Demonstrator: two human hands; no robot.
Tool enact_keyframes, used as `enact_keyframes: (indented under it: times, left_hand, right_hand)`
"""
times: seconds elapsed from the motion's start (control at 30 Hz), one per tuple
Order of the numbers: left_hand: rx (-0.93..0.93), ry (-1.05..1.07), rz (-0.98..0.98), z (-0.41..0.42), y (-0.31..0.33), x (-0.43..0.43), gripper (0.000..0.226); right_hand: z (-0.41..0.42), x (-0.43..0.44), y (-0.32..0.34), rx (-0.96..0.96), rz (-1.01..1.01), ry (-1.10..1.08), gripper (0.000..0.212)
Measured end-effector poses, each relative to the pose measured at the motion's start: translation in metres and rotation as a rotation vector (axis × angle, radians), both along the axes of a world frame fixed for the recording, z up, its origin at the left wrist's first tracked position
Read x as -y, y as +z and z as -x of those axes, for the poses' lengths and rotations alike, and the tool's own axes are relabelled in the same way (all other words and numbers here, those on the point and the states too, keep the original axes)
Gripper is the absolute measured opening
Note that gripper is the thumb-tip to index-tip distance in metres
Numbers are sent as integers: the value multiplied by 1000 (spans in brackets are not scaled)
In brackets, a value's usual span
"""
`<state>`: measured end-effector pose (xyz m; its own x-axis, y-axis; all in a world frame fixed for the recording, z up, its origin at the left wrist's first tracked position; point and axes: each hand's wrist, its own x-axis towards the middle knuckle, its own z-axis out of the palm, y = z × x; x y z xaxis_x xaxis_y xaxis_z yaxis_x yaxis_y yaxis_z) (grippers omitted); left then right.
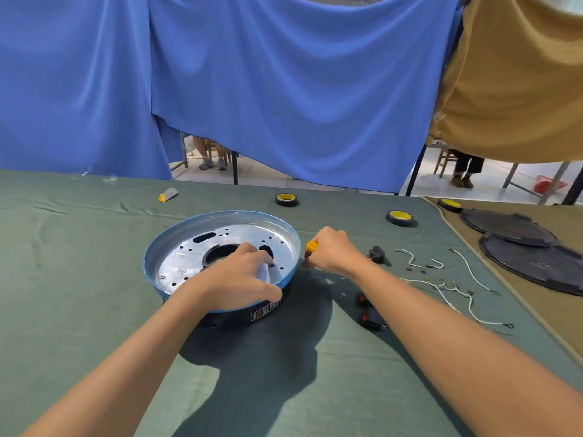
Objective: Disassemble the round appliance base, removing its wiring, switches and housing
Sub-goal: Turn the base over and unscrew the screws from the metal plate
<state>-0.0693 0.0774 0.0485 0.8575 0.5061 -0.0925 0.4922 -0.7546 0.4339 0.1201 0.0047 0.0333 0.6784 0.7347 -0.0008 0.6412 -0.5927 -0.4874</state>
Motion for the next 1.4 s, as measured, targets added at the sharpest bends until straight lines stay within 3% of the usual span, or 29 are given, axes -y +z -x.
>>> enact_keyframes:
  times: [0.3, 0.47, 0.67, 1.4]
  left_hand:
    - [-21, -11, 17, 0, 1, 3, 78]
    - [-37, 9, 3, 0, 1, 3, 76]
    - [-44, 16, -10, -10, 1, 5, 77]
    - [-99, 42, -54, -36, 2, 25, 65]
  right_hand:
    - [-1, 5, -5, 124, 102, 40, 24]
    - [-16, 21, 1, 217, 123, -15, 4]
    - [-52, 34, 7, 116, -15, -170, 8]
    - [-48, 24, -17, 125, 10, -223, 11]
